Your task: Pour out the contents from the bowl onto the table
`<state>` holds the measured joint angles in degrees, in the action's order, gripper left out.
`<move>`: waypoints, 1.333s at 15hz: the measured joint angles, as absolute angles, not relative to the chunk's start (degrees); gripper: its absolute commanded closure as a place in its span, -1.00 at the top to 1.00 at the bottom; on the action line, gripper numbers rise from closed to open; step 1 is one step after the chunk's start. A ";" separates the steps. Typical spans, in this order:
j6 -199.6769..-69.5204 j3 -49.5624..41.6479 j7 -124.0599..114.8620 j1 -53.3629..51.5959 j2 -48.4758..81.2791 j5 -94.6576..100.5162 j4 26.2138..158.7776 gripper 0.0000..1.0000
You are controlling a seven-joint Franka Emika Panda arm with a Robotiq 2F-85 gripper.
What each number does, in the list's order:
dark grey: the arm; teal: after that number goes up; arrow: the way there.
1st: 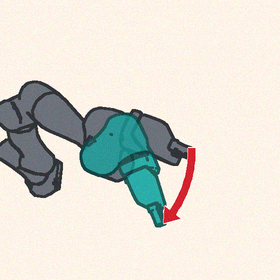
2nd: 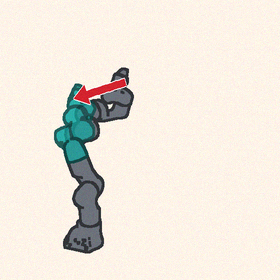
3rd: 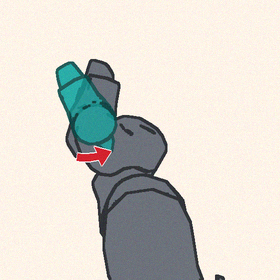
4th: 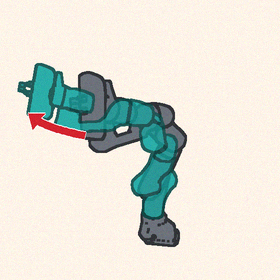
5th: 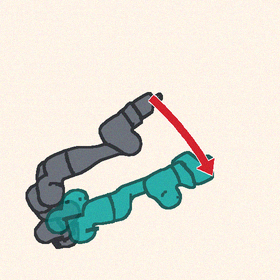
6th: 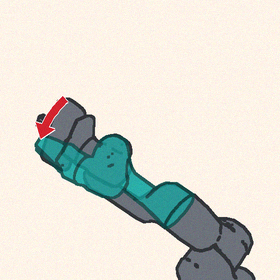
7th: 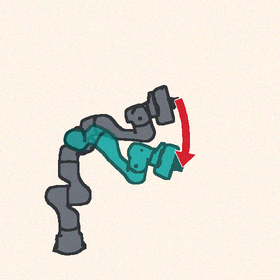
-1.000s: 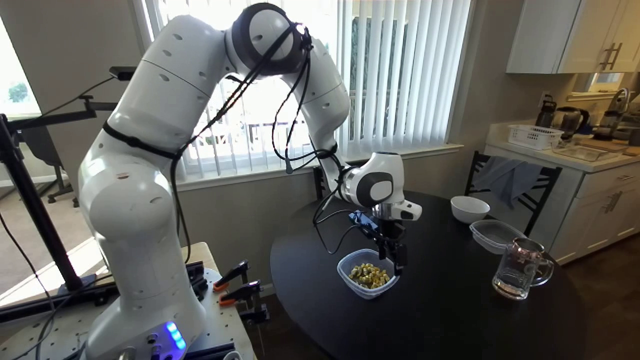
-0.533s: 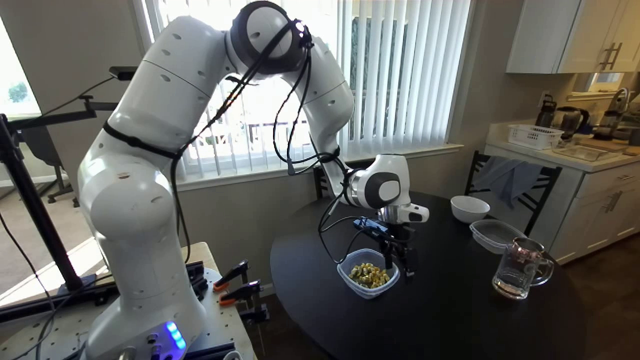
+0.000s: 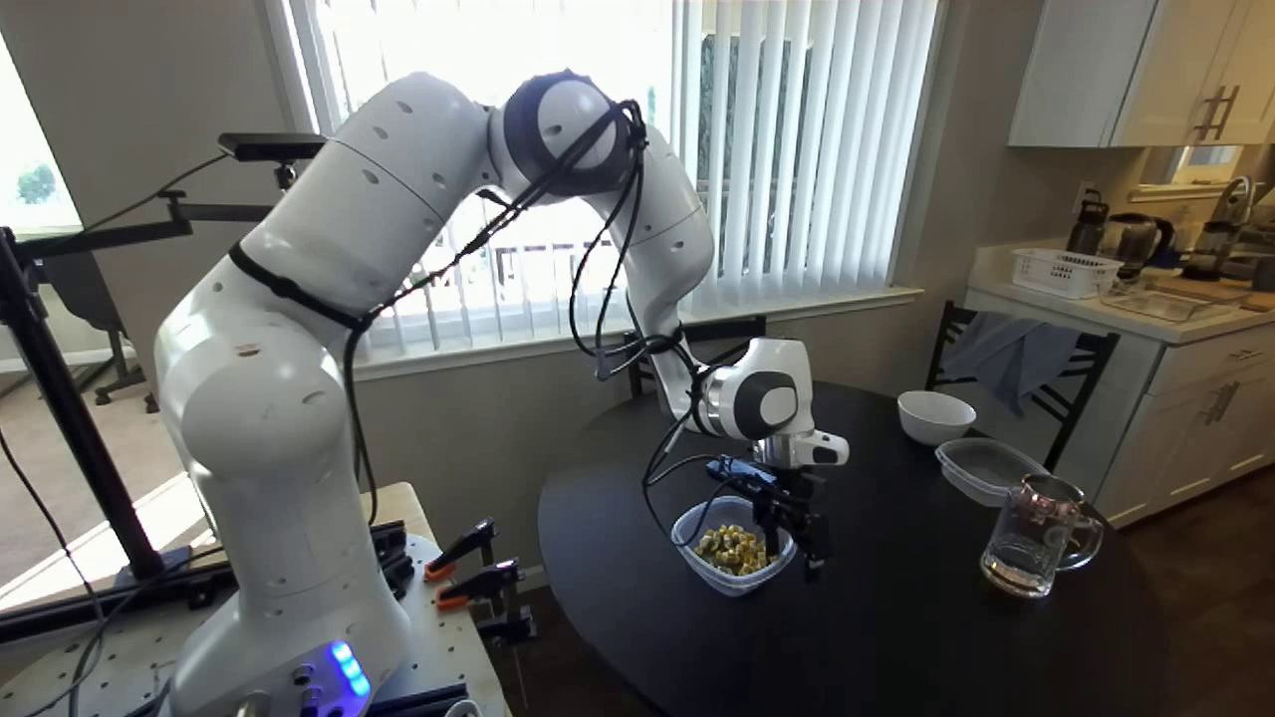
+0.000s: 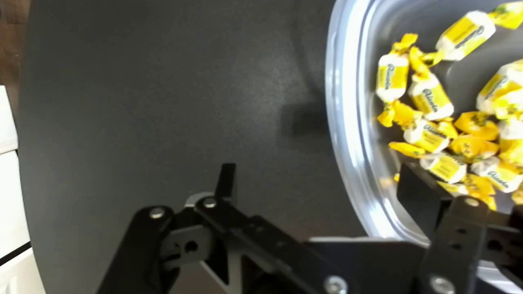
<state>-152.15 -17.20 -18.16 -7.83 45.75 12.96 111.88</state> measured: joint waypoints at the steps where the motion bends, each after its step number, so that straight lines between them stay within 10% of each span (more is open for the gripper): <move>1: -151.41 -17.44 -18.16 -7.61 47.40 12.96 109.81 0.33; 11: -148.45 -17.40 -18.15 -6.31 53.01 12.96 101.00 -0.92; 20: -156.22 -23.91 -20.65 -14.22 50.15 18.91 101.01 -0.98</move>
